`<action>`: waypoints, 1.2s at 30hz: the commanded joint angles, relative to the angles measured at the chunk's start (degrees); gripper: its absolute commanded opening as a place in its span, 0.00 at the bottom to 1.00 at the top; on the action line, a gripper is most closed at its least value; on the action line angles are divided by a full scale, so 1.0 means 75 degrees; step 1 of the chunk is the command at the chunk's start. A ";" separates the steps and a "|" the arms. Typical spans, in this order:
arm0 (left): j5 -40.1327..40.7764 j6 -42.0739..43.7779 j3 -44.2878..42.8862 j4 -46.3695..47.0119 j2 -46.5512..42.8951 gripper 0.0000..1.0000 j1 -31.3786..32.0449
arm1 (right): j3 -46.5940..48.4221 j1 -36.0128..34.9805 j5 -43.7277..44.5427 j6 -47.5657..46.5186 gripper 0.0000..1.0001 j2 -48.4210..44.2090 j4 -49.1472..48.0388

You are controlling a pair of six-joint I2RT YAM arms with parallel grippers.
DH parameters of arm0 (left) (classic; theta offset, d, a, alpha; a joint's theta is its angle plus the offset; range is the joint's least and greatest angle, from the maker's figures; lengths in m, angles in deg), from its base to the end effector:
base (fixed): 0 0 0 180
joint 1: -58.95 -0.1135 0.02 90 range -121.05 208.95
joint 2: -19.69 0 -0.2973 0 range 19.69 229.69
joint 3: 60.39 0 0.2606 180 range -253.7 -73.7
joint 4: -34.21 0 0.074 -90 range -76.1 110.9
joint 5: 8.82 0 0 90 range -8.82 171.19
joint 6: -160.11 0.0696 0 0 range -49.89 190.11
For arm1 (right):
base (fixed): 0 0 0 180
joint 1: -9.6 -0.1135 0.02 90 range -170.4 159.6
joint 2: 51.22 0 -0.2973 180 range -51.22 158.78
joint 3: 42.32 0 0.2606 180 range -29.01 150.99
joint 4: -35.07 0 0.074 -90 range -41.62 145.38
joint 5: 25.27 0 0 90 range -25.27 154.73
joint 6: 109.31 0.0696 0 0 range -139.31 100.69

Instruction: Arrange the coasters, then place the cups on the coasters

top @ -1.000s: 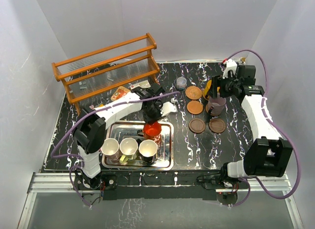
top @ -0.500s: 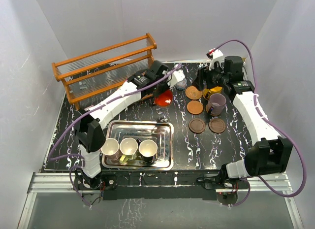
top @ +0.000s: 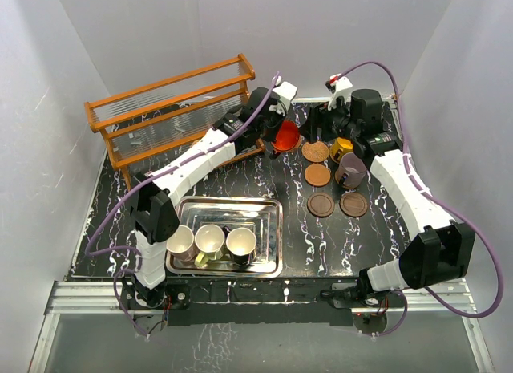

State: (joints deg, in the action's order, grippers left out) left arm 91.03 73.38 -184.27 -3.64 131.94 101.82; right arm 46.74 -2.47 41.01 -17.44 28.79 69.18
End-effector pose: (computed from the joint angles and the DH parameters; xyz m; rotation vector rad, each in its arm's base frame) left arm 0.3861 -0.3421 0.3782 0.6947 1.9086 -0.2630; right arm 0.3369 0.1007 0.3889 -0.4432 1.9648 0.5703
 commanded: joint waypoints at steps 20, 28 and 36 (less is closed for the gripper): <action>0.2819 -0.1992 0.0050 0.1151 -0.0337 0.00 0.0717 | 0.0023 -0.0682 0.2024 0.0113 0.43 0.0421 -0.0391; 0.2647 -0.1993 0.0014 0.1123 -0.0334 0.03 0.0856 | 0.0151 -0.0745 0.3005 0.0143 0.16 0.0626 -0.0290; 0.1178 -0.1466 0.0280 0.1133 -0.0656 0.45 0.0851 | 0.0051 -0.0736 0.3757 -0.0032 0.00 0.0454 -0.0283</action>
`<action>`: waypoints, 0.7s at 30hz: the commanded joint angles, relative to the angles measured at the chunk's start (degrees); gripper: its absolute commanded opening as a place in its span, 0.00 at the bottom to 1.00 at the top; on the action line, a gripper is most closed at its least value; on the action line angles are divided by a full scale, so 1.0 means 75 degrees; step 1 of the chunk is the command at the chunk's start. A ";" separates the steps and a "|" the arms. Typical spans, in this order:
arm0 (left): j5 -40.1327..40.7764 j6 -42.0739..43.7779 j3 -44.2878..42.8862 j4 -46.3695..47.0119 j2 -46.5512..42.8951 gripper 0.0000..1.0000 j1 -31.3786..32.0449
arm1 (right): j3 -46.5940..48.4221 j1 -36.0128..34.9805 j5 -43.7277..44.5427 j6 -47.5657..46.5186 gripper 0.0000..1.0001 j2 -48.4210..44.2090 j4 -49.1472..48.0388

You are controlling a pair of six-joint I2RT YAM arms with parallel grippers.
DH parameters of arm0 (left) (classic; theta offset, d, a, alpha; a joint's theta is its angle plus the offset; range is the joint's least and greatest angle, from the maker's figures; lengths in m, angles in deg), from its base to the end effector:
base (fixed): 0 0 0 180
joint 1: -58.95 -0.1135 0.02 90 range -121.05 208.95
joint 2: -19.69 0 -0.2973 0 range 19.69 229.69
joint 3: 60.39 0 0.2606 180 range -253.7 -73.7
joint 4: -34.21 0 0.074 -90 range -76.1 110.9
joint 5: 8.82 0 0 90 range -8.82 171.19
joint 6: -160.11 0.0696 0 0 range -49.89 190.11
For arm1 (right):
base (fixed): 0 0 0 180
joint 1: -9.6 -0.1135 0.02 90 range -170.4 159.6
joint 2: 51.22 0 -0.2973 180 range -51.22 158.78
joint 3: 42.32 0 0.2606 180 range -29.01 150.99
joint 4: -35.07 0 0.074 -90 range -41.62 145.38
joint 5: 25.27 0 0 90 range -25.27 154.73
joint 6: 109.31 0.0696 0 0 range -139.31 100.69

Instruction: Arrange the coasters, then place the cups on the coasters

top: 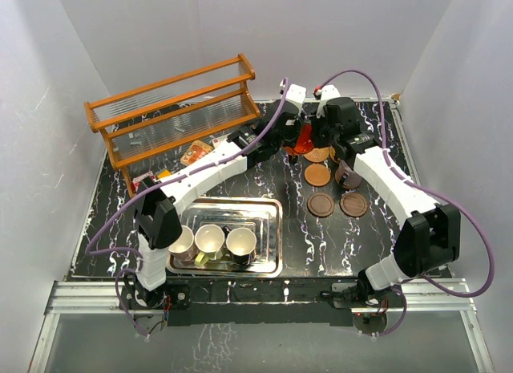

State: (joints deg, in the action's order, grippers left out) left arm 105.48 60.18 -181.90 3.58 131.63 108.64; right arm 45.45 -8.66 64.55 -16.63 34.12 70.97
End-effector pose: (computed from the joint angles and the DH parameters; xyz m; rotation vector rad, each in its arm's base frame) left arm 0.3559 -0.3752 0.3832 0.3809 1.8770 -0.2927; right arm 0.3570 0.1180 0.3417 -0.2950 2.1426 0.2146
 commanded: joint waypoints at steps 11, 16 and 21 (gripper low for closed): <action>-0.1339 0.1556 0.0711 -0.0383 -0.1354 0.76 -0.0062 | -0.0328 0.0575 0.0717 -0.0332 0.00 -0.0996 -0.0135; -0.1103 0.2218 0.1393 -0.0430 -0.1696 0.83 -0.0063 | -0.0790 0.0929 0.0554 -0.0450 0.00 -0.1660 0.0261; -0.0769 0.2482 0.1841 -0.0262 -0.1864 0.85 -0.0063 | -0.1334 0.1274 0.0517 -0.0689 0.00 -0.2530 0.0823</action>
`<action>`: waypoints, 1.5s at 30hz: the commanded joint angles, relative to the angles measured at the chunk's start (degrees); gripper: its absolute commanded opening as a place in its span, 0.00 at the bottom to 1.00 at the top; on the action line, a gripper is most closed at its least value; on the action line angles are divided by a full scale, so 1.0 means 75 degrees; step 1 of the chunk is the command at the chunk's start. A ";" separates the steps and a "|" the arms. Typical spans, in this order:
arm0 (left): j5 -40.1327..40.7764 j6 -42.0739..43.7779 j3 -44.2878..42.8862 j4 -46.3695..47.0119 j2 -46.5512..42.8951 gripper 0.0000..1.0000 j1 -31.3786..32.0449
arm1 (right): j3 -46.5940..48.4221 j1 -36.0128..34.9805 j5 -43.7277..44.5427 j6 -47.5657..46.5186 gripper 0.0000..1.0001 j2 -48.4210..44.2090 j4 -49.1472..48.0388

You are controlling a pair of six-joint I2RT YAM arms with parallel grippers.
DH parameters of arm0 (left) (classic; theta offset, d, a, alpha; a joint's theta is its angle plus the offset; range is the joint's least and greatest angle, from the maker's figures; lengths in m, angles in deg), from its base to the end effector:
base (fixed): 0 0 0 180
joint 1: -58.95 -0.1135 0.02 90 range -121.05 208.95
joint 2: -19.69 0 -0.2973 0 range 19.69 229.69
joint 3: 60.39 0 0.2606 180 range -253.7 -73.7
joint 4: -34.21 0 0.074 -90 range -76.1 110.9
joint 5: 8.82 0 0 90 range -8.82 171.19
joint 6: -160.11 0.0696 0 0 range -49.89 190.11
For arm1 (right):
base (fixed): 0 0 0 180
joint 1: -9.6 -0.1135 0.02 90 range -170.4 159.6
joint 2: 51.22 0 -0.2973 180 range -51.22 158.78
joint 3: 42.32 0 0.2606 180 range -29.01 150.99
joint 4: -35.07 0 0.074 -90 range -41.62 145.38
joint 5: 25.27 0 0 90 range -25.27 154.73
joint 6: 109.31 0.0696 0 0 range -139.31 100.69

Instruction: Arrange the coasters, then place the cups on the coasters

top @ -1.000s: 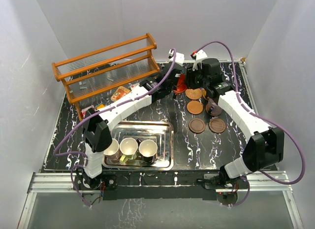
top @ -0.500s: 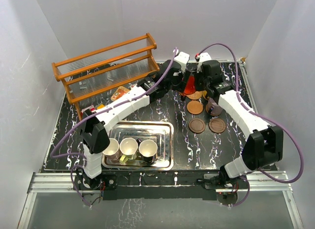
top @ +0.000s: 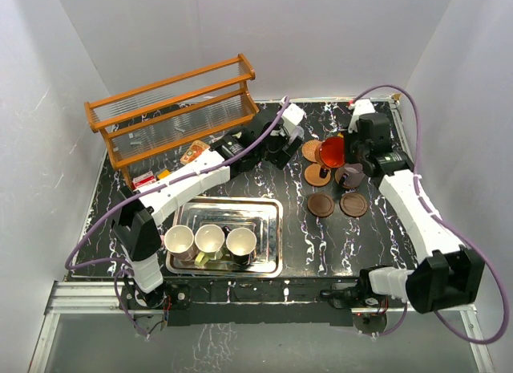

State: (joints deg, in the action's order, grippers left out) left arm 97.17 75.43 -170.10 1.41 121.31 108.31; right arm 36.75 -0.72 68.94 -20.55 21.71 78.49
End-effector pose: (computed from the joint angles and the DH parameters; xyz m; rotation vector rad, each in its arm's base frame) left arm 0.3180 -0.3410 0.3825 0.7522 1.8433 -0.2181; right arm 0.3019 0.0498 0.3387 -0.1833 2.2118 0.0057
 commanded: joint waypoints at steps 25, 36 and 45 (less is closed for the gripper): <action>0.0379 0.0644 0.0620 0.0390 -0.0747 0.88 -0.0028 | -0.1062 0.2311 0.0182 -0.0575 0.00 -0.0587 0.1396; 0.0420 0.0736 0.0691 0.0442 -0.0788 0.90 -0.0019 | -0.0818 0.2407 -0.0140 -0.0334 0.00 0.0442 0.1461; 0.0365 0.0737 0.0736 0.0430 -0.0791 0.92 -0.0026 | -0.0835 0.2544 -0.0386 -0.0212 0.00 0.0741 0.1381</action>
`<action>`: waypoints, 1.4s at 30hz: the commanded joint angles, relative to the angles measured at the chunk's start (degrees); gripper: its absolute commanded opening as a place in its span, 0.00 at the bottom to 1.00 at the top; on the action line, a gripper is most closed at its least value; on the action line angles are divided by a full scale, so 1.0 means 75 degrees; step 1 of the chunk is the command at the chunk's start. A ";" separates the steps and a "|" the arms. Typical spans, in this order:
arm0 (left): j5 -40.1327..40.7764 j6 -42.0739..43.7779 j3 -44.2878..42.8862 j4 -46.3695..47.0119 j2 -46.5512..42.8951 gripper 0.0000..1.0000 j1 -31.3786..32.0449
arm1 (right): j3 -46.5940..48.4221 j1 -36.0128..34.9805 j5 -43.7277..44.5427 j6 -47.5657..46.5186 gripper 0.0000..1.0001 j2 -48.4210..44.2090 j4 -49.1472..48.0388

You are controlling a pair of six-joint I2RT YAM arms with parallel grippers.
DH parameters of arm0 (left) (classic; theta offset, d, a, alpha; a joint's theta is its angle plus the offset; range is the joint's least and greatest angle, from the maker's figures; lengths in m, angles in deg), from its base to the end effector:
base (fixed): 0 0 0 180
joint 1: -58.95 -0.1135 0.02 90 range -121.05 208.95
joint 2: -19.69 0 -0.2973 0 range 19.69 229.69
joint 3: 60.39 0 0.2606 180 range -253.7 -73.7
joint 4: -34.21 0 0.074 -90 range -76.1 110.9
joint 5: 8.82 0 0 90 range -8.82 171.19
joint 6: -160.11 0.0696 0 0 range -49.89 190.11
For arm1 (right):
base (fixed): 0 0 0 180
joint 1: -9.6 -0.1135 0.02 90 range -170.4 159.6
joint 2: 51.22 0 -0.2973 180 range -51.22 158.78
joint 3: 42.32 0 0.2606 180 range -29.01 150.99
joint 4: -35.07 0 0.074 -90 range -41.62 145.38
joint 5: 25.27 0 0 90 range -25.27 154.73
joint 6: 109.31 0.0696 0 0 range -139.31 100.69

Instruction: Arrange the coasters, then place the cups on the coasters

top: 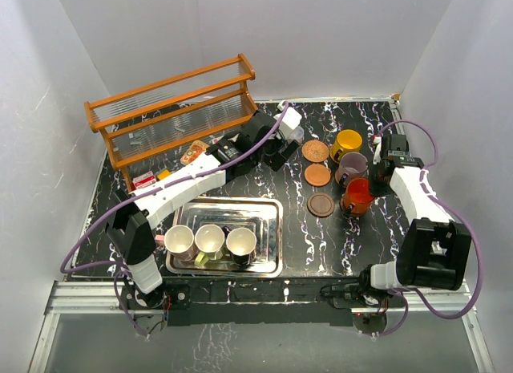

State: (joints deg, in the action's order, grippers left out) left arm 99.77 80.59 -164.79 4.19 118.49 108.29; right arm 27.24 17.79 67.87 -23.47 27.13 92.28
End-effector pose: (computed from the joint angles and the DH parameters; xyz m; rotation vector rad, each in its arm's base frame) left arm 0.3115 -0.3286 0.3749 0.8000 1.8061 -0.1178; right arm 0.2725 -0.0431 0.2338 0.1118 2.7255 -0.1367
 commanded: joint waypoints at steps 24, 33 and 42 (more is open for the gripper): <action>-0.0016 0.0063 0.0051 0.0025 -0.0382 0.93 -0.0024 | 0.0390 0.0234 -0.0445 0.0192 0.01 0.0312 -0.0488; -0.0018 0.0091 0.0085 0.0025 -0.0411 0.94 -0.0026 | 0.0286 0.0245 -0.0508 0.0122 0.09 0.0334 -0.0489; -0.0041 0.0104 0.0098 0.0013 -0.0463 0.94 -0.0017 | 0.0293 0.0257 -0.0489 0.0103 0.16 0.0311 -0.0477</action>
State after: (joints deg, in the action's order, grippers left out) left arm 99.73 80.94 -164.64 4.19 118.49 108.29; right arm 27.24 19.43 64.72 -22.67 29.84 91.84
